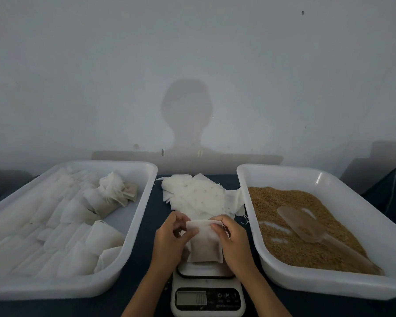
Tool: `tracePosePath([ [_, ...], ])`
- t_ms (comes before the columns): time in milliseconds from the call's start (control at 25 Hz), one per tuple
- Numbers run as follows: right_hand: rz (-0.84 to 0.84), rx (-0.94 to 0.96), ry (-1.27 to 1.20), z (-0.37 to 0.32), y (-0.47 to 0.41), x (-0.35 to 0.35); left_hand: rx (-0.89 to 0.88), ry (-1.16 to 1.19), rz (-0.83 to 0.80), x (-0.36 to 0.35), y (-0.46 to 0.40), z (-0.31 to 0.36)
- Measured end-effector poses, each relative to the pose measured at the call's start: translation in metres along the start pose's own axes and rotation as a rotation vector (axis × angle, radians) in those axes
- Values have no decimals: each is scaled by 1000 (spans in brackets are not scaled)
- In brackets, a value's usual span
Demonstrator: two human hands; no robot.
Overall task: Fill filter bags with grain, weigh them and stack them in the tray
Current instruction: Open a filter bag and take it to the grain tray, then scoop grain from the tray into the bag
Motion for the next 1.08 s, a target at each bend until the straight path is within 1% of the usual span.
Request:
tracePosePath([
  [120,-44,-4,-31,8,8,1,15,67,-13,2,2,-1],
  [240,-75,-21,-81,17,15,5,24,138,72,11,0,-6],
  [360,-57,-27,-87,25,17,13,50,160,144,20,-2,-11],
  [640,-11,-49,-105,30,19,18,88,174,197,24,-3,-20],
  [960,-32,-51,-125,31,20,15,89,153,159,20,-3,-24],
  [1080,-28,-31,-105,33,19,14,115,108,81,13,-5,-27],
])
Point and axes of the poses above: each hand's wrist, its own y-axis away from the middle knuckle, its own x-axis out of the back of the hand, z = x × y, the point moved 3 cm from there along -y, towards the middle knuckle, and after that the axes turned 5 degrees about x, right-handed, at the moved point
